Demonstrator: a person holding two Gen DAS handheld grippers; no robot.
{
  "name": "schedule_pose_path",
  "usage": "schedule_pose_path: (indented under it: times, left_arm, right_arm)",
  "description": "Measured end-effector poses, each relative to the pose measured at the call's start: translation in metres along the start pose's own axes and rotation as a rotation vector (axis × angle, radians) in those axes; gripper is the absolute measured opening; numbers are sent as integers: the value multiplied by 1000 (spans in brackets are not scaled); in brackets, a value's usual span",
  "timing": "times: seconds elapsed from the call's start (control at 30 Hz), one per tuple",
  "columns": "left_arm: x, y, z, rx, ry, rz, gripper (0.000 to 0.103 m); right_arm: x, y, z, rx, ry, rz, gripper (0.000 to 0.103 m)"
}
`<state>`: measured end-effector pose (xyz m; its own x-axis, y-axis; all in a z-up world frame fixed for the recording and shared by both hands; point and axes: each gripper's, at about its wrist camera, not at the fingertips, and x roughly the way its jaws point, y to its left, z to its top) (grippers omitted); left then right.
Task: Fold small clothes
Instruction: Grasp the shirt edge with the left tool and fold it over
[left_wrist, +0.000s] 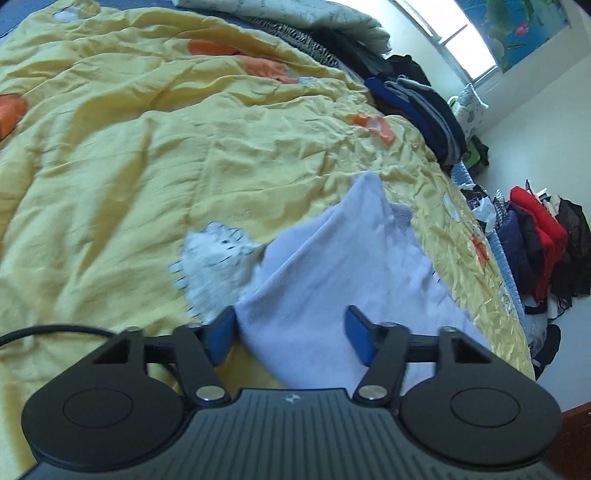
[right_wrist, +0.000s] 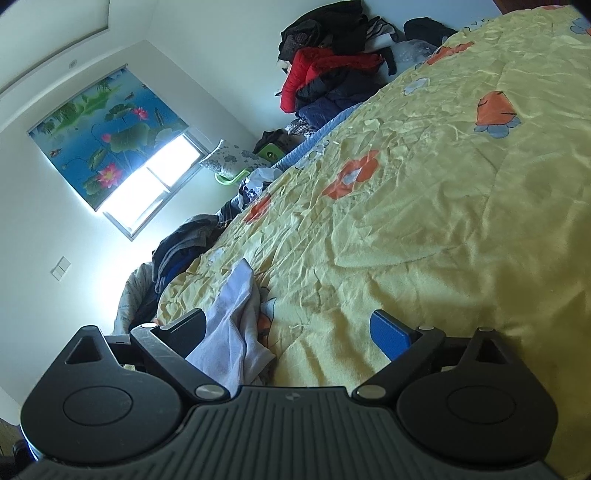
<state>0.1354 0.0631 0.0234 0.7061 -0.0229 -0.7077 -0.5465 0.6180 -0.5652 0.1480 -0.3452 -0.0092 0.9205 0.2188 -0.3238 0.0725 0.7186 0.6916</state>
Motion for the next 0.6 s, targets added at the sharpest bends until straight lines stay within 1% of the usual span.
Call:
schedule_pose_path:
  times: [0.03, 0.1, 0.13, 0.2, 0.27, 0.33, 0.37, 0.43, 0.47, 0.5, 0.53, 0.57, 0.6]
  left_arm:
    - [5, -3, 1, 8, 2, 14, 41]
    - [11, -11, 1, 43, -10, 21, 40]
    - [13, -13, 1, 57, -18, 22, 40]
    - [15, -17, 0, 87, -35, 32, 40]
    - [15, -19, -2, 109, -41, 48, 40]
    - [15, -20, -4, 125, -49, 66, 35]
    - [15, -19, -4, 128, -51, 67, 34]
    - [15, -20, -5, 138, -53, 79, 32]
    - [14, -21, -4, 141, -52, 84, 32]
    - [14, -21, -4, 141, -52, 86, 31]
    - [14, -21, -4, 141, -51, 88, 30]
    - [14, -21, -4, 142, -52, 91, 29]
    - [14, -21, -4, 145, -54, 92, 28]
  right_arm:
    - [0, 1, 0, -4, 2, -3, 99]
    - [3, 4, -1, -30, 20, -20, 99]
    - [5, 8, -1, -51, 36, -38, 97]
    - [10, 24, -1, -126, 75, -72, 94]
    - [14, 51, -2, -266, 111, -41, 94]
    - [18, 87, -7, -479, 131, 12, 94]
    - [23, 102, -10, -564, 143, 34, 95]
    - [37, 117, -12, -618, 188, 78, 87]
    - [46, 121, -12, -633, 222, 92, 79]
    - [56, 125, -15, -659, 272, 93, 74]
    - [65, 127, -20, -687, 322, 90, 71]
    - [71, 128, -25, -714, 355, 86, 66]
    - [75, 128, -31, -738, 382, 83, 65]
